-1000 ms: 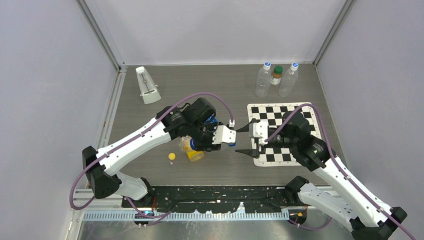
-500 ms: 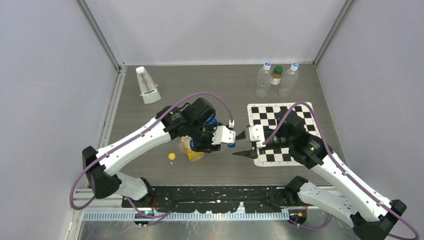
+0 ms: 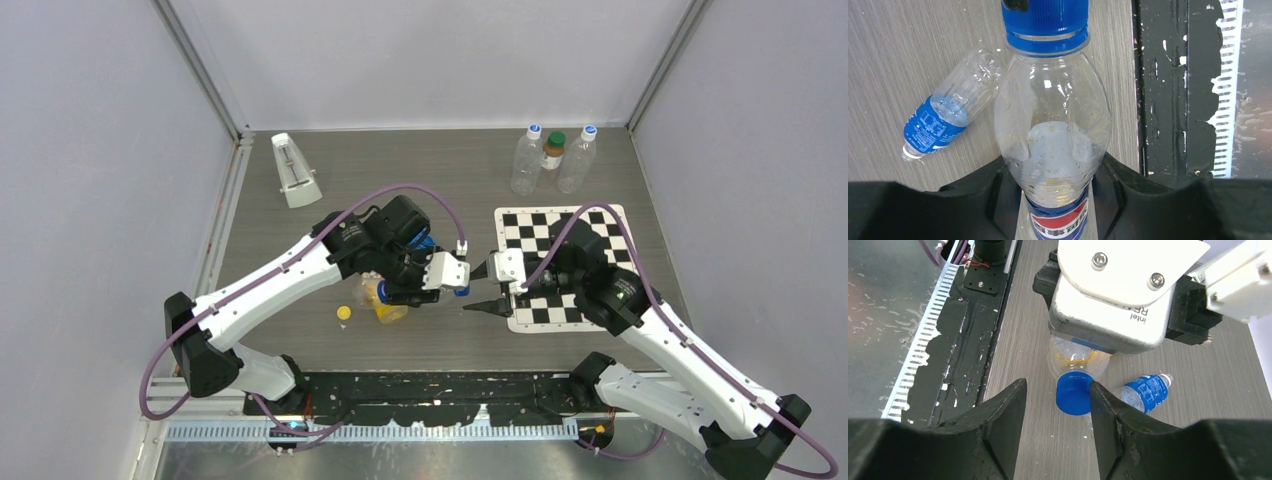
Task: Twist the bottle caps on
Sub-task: Screw the bottle cap onto the plastic bottle.
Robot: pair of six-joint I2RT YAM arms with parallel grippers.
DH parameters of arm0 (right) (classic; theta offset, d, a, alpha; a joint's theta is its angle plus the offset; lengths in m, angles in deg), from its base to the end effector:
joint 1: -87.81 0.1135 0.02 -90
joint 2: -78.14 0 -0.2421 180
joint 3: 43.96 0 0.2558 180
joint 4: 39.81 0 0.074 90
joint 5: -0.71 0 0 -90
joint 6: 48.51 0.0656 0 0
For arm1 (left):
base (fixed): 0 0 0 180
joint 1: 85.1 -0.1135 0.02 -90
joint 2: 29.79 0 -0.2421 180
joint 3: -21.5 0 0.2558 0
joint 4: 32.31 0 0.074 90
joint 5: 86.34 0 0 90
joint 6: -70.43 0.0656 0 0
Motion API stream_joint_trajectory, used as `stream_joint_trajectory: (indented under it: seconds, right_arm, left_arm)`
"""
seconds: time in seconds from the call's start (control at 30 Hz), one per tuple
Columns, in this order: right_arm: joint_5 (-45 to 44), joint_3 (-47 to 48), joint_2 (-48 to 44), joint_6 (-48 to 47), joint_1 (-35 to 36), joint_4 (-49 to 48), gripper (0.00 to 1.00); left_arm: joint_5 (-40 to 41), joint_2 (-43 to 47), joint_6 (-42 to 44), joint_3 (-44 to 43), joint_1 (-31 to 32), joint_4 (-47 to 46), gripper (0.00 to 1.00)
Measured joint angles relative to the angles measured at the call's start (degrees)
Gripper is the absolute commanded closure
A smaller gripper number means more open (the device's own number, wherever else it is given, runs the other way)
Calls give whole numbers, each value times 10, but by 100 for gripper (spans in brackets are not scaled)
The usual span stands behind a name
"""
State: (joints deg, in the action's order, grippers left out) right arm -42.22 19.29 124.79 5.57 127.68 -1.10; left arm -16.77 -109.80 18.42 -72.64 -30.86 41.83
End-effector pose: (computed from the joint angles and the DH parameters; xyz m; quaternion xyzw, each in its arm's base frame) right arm 0.1295 0.1708 0.3180 -0.6431 0.4632 0.3487 0.5002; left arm 0.1531 -0.2518 0.2970 0.7170 0.6259 -0.2056 0.2279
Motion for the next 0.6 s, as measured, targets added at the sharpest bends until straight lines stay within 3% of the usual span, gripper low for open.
stream_joint_trajectory:
  seconds: [0.3,0.6]
  right_arm:
    - [-11,-9,9,0,1,-1,41]
    - [-27,-15,13,0,1,1,44]
  left_arm:
    - [-19,2,0,0,0,2,100]
    - [-22,4,0,-1,0,1,100]
